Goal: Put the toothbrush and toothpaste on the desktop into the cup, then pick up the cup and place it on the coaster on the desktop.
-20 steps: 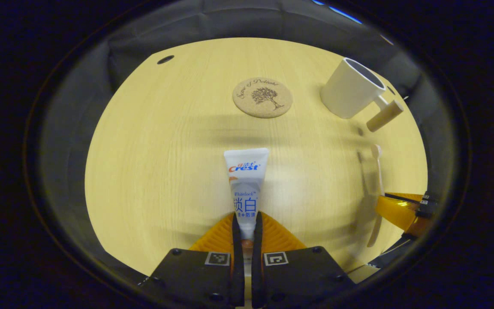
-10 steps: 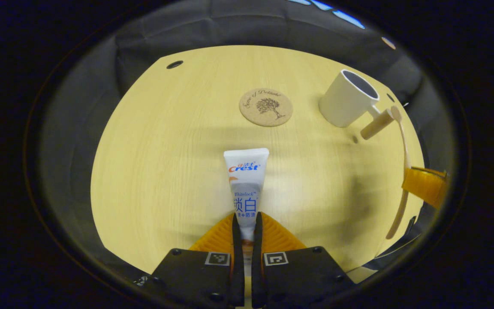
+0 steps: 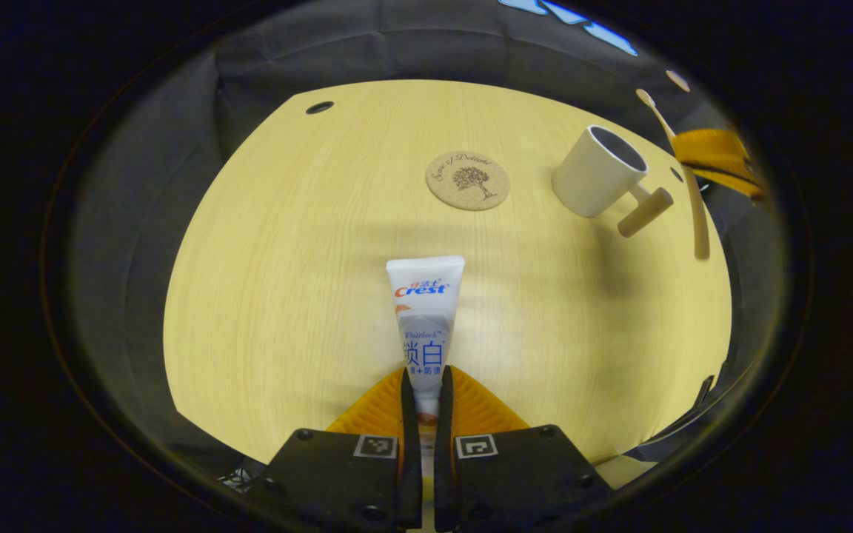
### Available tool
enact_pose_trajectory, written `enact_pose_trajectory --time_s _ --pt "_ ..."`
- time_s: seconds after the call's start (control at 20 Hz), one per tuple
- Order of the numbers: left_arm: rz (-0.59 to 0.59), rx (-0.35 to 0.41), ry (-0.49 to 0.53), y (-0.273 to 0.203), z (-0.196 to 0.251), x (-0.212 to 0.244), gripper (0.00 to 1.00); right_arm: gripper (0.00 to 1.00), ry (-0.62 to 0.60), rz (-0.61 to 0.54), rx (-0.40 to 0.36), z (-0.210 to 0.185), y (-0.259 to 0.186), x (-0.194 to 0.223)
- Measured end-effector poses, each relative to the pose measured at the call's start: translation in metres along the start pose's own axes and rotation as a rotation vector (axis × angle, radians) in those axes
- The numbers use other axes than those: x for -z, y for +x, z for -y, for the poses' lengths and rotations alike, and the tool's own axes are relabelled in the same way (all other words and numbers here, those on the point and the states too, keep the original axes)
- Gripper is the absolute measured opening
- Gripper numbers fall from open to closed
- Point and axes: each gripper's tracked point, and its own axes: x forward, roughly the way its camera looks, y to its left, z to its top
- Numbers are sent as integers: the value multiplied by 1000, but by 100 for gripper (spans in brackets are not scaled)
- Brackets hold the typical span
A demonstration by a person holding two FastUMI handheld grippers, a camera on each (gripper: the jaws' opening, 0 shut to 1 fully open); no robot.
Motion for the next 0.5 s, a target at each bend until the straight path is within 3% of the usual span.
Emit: enact_pose_trajectory --time_s 0.35,0.5 --pt "-1 -22 -40 -9 -10 11 14 2 39 72 -3 2 37 -61" --pt "1 -39 -57 -14 -15 15 14 1 37 82 3 4 53 -66"
